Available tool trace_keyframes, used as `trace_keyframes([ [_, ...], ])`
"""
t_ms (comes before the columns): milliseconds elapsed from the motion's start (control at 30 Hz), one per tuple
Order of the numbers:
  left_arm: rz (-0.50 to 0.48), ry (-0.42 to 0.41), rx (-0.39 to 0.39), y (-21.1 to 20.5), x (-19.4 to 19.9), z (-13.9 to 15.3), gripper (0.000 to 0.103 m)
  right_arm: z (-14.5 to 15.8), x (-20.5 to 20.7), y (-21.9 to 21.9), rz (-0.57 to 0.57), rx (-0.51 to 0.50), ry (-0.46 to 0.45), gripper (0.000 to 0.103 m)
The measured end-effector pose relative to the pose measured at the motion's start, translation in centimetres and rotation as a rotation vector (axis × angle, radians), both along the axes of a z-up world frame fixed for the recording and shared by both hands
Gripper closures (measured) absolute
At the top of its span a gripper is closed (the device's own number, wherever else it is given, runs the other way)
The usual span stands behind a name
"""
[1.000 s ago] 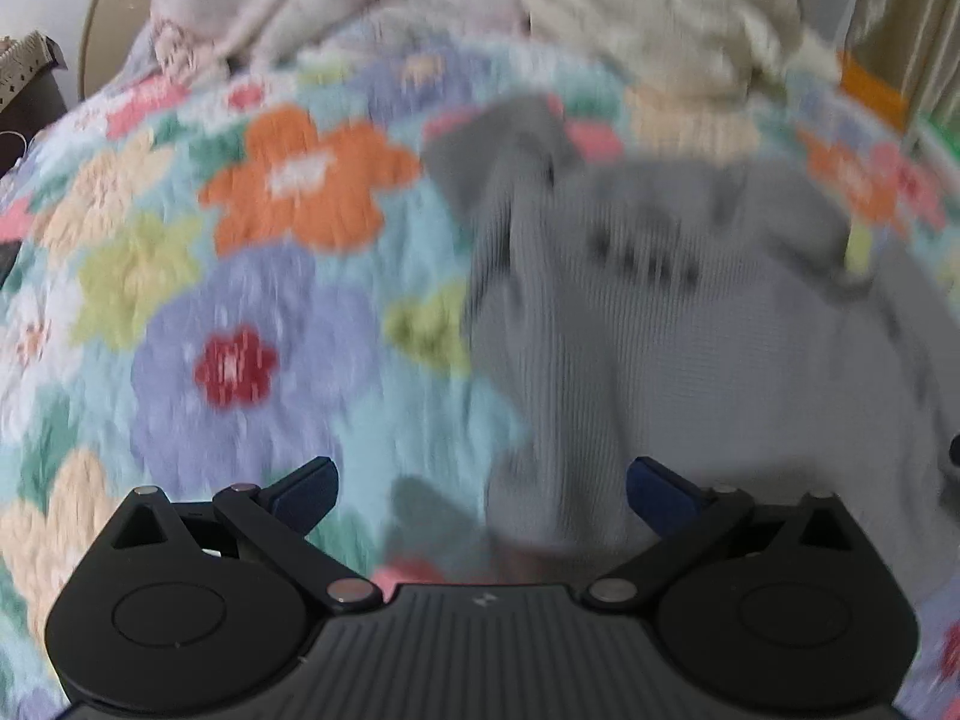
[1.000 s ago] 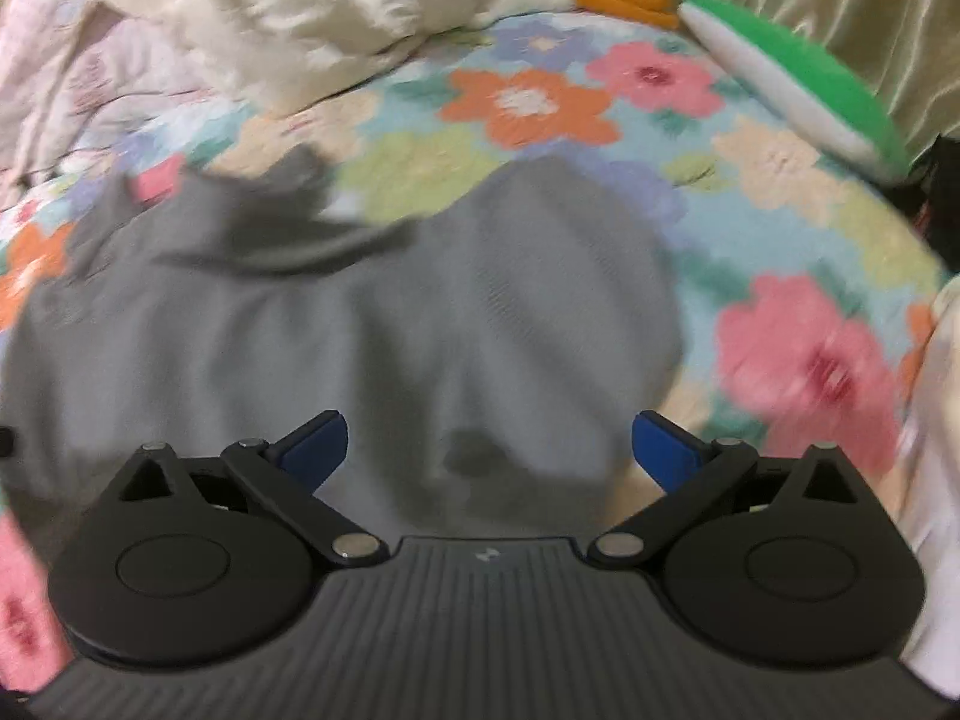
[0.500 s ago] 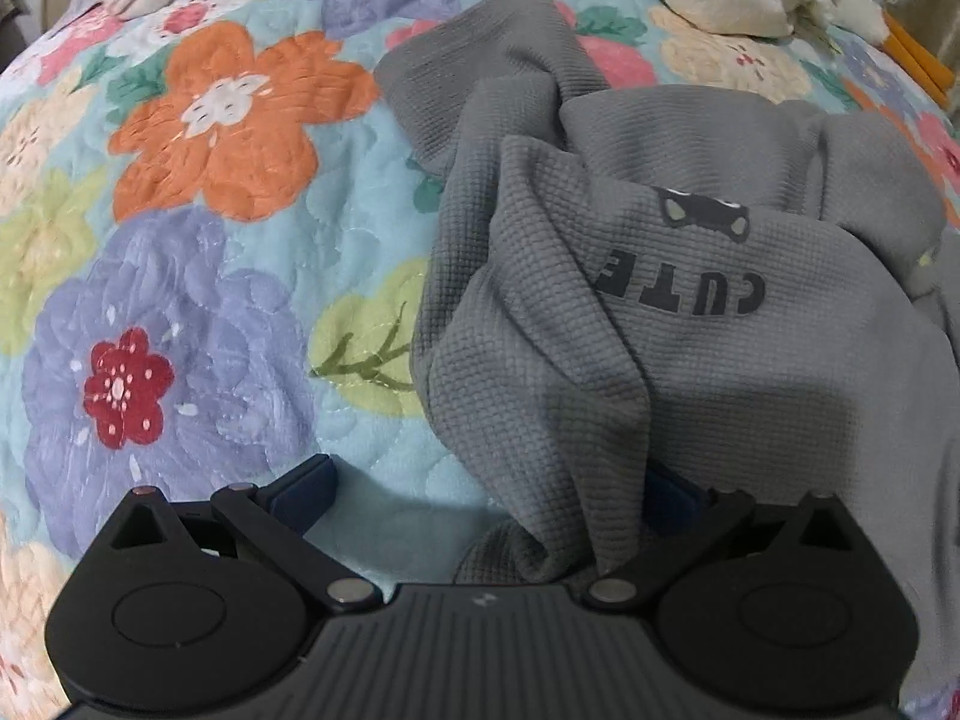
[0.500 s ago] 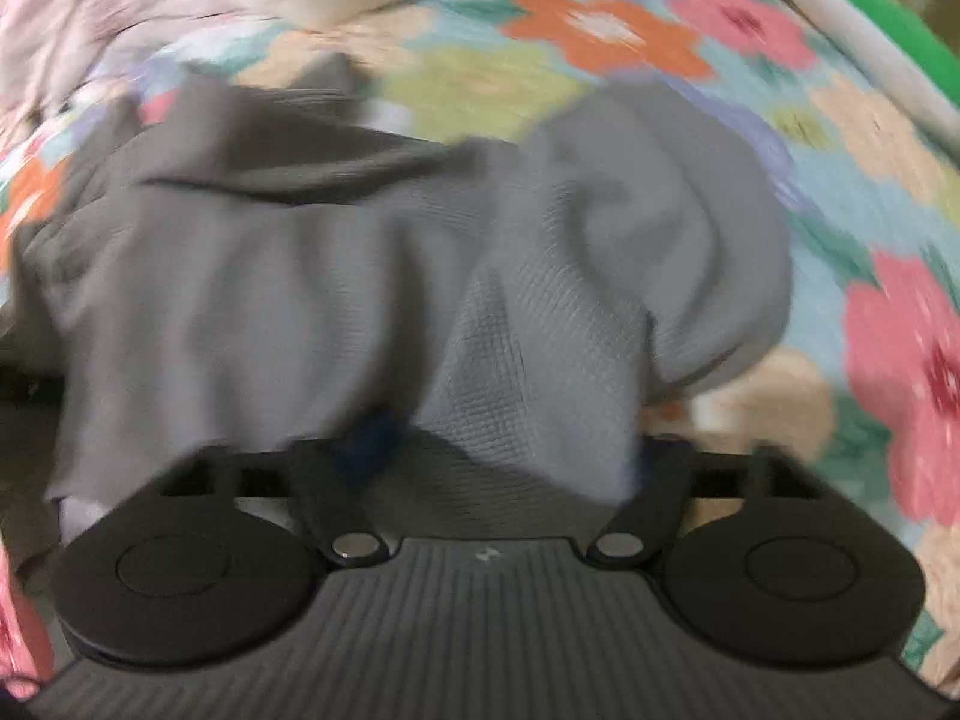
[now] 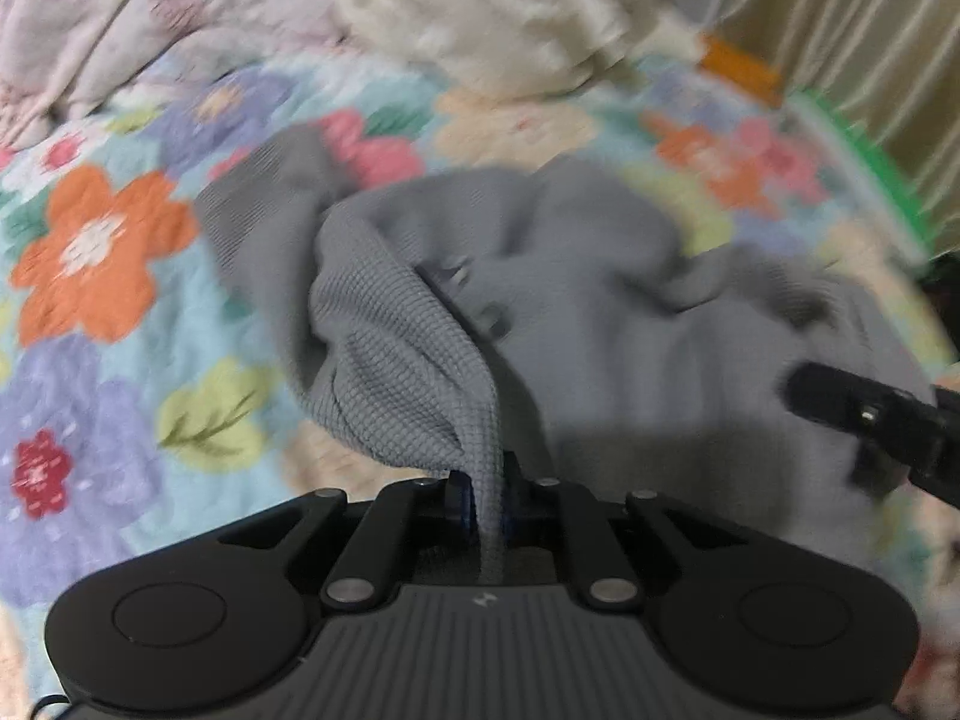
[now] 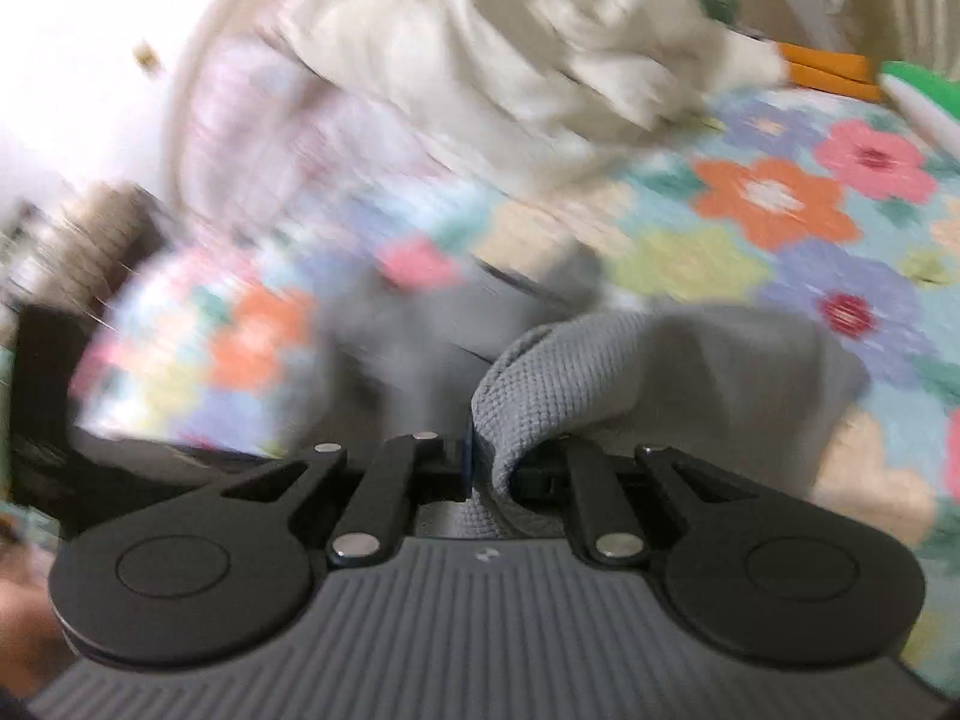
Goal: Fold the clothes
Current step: 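Grasp the sweatshirt hem with the left gripper while the right gripper grasps it too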
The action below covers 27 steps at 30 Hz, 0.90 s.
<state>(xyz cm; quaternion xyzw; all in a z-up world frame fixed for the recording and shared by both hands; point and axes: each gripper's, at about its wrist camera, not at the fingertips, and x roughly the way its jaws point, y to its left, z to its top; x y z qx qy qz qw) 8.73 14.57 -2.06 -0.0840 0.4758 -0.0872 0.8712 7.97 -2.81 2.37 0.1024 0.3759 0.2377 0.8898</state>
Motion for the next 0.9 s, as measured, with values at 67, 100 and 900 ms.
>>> trace_keyframes([
  [67, -0.003, -0.050, -0.046, 0.3, -0.7, 1.7, 0.094, 1.0, 0.0, 1.0, 0.058, 0.035, -0.021, 0.093],
  [100, 0.008, -0.074, -0.051, 0.6, -1.0, 2.7, 0.093, 1.0, 0.5, 2.5, 0.109, 0.023, -0.036, 0.092],
  [900, 0.045, 0.117, 0.040, 5.6, 3.8, -6.0, 0.040, -13.5, 5.3, 2.3, -0.024, 0.021, 0.211, 0.024],
])
